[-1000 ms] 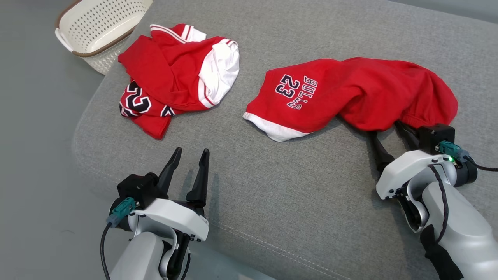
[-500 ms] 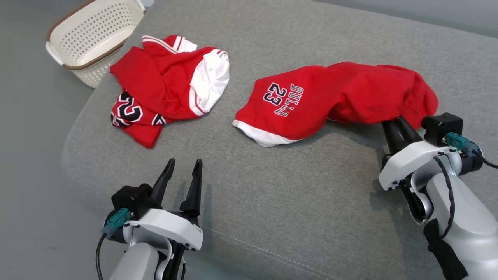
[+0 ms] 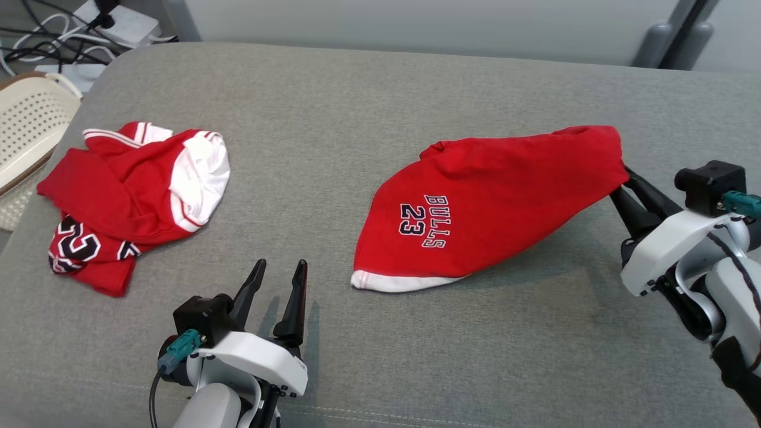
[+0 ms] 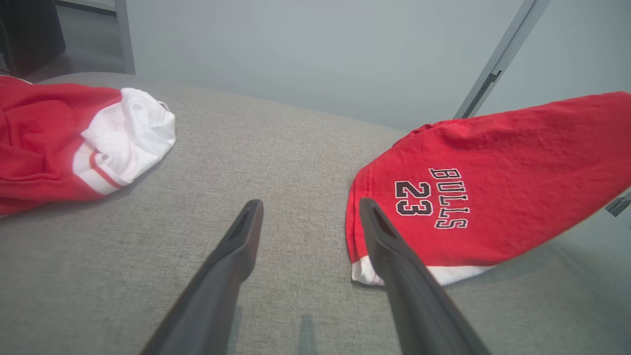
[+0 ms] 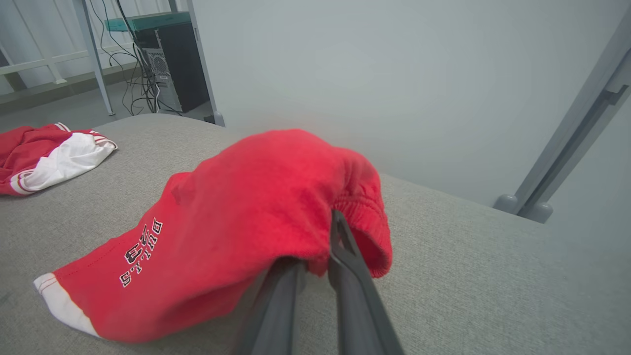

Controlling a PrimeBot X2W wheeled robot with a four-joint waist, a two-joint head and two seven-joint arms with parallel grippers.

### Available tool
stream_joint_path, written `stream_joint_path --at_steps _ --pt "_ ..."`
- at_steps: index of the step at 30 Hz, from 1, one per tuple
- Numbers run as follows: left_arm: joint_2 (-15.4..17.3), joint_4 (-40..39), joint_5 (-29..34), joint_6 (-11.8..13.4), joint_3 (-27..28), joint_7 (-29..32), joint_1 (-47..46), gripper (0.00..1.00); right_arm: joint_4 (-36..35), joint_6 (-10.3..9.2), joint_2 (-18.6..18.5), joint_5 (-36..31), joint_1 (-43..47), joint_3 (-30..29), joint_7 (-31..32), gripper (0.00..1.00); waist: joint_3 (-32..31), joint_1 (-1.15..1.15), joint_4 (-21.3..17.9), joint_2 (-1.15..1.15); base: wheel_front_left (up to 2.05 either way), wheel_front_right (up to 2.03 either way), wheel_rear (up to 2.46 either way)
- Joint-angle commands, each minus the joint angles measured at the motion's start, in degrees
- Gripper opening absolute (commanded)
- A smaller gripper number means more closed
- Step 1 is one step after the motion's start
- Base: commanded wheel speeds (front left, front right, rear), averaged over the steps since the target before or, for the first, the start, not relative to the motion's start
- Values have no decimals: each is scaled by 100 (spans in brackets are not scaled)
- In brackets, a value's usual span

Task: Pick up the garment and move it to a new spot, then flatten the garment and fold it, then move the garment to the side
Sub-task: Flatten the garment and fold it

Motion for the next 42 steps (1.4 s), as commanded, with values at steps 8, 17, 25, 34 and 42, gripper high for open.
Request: stream_joint_path --at_steps 8,17,25,34,42 --pt "99 -95 5 -45 12 -34 3 100 -891 0 -455 301 -112 100 339 0 -96 0 -325 0 0 0 0" --pt "99 -109 -198 -59 -481 -34 -116 100 46 0 187 -48 -848 682 973 32 81 0 479 0 0 0 0" --pt "99 -109 -247 -55 -651 -34 -43 100 1530 0 525 -43 -939 699 897 100 33 0 890 0 0 0 0" --pt "99 -205 -246 -138 -726 -34 -151 100 1933 0 324 285 -658 511 137 100 26 0 111 0 0 0 0" --pt "99 73 -288 -188 -962 -34 -339 100 1834 0 379 517 -344 587 -247 100 105 0 -572 0 0 0 0"
